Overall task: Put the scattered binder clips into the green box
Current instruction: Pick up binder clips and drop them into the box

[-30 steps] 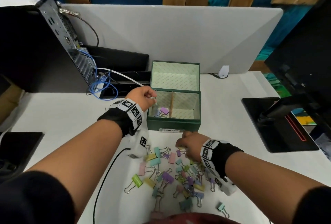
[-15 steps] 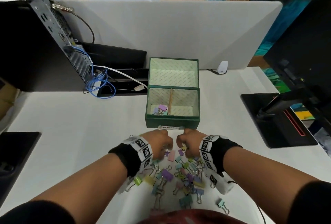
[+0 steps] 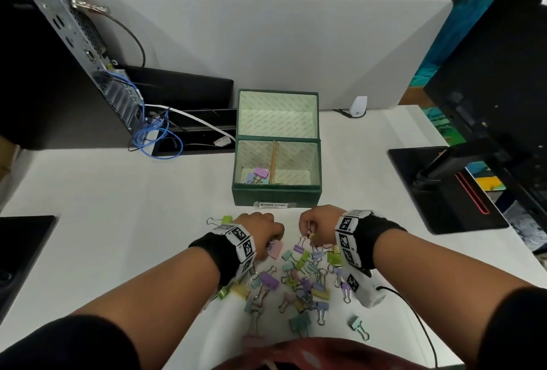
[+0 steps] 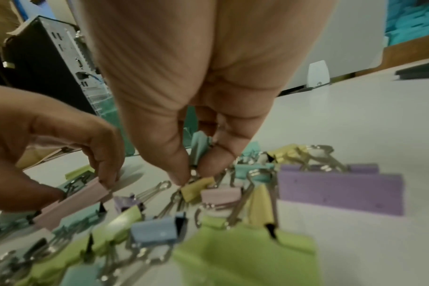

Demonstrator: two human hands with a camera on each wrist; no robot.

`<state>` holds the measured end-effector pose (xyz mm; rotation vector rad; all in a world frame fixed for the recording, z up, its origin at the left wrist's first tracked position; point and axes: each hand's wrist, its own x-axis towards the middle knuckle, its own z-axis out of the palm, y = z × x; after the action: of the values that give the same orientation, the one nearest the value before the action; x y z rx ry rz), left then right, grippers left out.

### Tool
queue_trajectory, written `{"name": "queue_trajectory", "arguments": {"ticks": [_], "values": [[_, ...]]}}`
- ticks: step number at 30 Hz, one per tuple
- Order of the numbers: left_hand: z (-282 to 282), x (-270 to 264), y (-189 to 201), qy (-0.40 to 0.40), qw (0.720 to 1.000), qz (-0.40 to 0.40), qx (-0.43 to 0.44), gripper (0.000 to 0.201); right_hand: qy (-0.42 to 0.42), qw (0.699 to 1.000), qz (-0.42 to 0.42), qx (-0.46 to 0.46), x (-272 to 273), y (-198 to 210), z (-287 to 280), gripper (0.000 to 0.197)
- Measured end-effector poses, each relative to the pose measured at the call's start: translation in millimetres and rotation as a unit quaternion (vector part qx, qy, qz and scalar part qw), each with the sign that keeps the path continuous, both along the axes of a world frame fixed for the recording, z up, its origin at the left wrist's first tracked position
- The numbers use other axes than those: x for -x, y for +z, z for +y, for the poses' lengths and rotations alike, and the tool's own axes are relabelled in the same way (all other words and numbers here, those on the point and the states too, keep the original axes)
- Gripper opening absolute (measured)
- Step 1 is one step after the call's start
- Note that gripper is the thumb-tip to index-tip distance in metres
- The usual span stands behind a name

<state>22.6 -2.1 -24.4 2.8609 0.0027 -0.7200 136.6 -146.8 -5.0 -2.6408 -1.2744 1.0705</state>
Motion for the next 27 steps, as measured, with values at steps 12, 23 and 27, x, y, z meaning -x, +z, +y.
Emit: {"name": "queue_trajectory", "arguments": {"ticks": [12,23,27], "values": [[26.8,0.8,17.7,0.202,0.96,-0.114,0.158,0.03,-0.119,0.988,0.028,-0.092,-9.7,15.4,-16.2,0.024],[79.1,-31.2,83.5,0.303,0.912,-0.264,0.083,0.031,-0.132,0.975,0.059,-0.166,-12.8,35.4,-10.3,0.023],[71.3,-34.5,79.6,0.283,0.932,-0.225,0.014,0.056,-0.152,0.959,0.073,-0.227,-12.2,54.5,1.1,0.018]]}}
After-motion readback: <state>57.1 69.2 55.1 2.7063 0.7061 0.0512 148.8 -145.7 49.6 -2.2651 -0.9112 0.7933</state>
